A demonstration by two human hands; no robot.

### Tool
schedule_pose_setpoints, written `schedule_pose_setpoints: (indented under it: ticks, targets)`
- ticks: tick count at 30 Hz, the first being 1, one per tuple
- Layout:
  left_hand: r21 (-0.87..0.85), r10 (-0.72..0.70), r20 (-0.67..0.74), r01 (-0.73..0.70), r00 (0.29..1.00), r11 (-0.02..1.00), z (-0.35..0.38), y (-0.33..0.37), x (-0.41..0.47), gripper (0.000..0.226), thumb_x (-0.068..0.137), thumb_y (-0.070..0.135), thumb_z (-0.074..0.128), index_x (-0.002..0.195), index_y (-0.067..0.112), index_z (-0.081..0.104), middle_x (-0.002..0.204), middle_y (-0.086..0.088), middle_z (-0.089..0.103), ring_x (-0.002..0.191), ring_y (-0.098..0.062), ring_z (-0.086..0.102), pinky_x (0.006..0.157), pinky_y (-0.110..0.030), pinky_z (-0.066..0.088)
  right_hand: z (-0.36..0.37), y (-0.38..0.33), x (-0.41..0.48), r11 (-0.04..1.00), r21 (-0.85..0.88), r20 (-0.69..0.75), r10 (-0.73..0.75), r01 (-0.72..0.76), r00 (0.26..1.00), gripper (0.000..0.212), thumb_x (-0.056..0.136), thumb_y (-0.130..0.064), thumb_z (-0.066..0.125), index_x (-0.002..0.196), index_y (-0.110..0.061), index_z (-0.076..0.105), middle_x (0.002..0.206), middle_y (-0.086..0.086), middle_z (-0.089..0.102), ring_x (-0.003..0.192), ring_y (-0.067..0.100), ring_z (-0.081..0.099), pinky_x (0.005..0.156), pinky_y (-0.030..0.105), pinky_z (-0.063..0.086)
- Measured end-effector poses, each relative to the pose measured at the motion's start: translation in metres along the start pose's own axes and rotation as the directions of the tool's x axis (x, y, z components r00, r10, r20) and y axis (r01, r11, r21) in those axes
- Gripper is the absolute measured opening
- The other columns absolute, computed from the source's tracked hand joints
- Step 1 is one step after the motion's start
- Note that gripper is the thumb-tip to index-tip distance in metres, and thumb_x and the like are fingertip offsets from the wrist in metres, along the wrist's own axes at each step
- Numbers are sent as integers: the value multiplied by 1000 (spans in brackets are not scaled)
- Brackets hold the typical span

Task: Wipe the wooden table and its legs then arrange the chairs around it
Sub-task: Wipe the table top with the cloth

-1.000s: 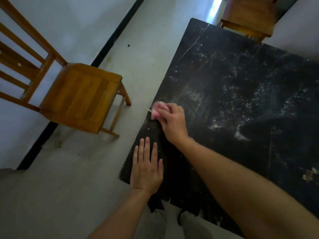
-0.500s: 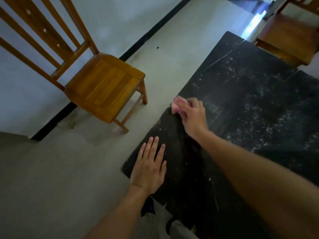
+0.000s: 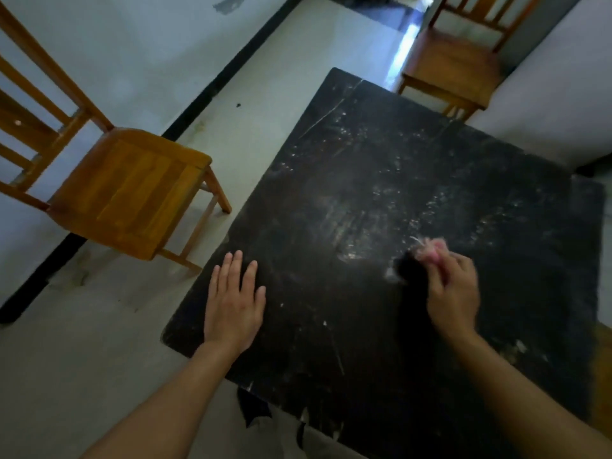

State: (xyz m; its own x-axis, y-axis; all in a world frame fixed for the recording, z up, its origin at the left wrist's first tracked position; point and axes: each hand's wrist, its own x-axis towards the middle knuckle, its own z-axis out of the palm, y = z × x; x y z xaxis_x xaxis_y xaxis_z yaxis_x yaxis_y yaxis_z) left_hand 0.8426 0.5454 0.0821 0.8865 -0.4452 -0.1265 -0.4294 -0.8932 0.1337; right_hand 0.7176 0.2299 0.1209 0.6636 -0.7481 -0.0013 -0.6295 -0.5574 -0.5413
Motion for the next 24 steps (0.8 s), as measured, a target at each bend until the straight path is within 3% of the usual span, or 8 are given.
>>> schedule_pose_setpoints:
  ticks: [4,6,8,10,14,17,21,24]
  targets:
    - [-105,-77,19,79,997,991,-5,36,36,53,99,35,39,145,10,32,156,-16,22,146,-28,13,119,-44,13,-45,63,-19,909,-60,-142,401,-412,905,18,98,-24,51,111,-21,63,121,12,49,102,26,53,83,39,45]
    - [-95,-118,23,120,993,988,0,46,42,55,99,36,37,147,10,29,157,-16,18,147,-27,9,119,-44,11,-30,54,-31,861,-51,-153,494,-506,856,16,97,-24,53,111,-23,62,123,9,45,102,26,54,85,39,46]
    - [-60,-125,4,125,992,990,6,49,42,55,99,35,36,146,9,29,157,-16,16,147,-28,8,119,-43,9,7,18,-37,901,-18,-117,429,-434,896,17,96,-28,55,111,-24,62,115,-1,43,95,18,54,79,30,44]
    - [-61,-125,-15,124,992,990,10,50,43,54,99,35,37,146,9,29,157,-16,17,147,-28,8,118,-43,8,49,-35,-28,968,16,-29,250,-249,968,18,96,-33,55,111,-27,63,107,-9,41,85,7,48,70,17,36]
    - [-61,-133,-17,132,991,989,14,54,45,54,98,34,40,145,10,32,156,-16,20,146,-27,10,119,-44,11,96,-115,31,994,112,226,-8,-18,974,18,98,-33,51,107,-24,63,107,-2,47,89,13,51,75,24,41]
    - [-56,-130,-23,129,991,990,14,51,44,53,97,34,40,144,10,34,156,-17,22,146,-29,12,118,-45,13,65,-108,63,973,221,207,21,-67,978,14,98,-30,54,86,-34,61,98,-7,44,77,5,48,66,10,37]
    - [-32,-126,-21,125,992,992,16,50,44,53,98,36,35,144,10,34,155,-18,24,146,-29,14,118,-46,16,28,-60,31,976,150,171,132,-158,976,9,98,-29,53,97,-30,62,104,-7,45,76,0,48,66,11,38]
    - [-13,-122,-30,122,992,992,16,49,47,54,97,39,27,143,11,35,154,-17,26,145,-29,17,117,-45,15,73,-74,15,998,22,179,58,-63,982,17,98,-28,52,108,-23,64,108,-5,47,87,11,54,69,17,38]
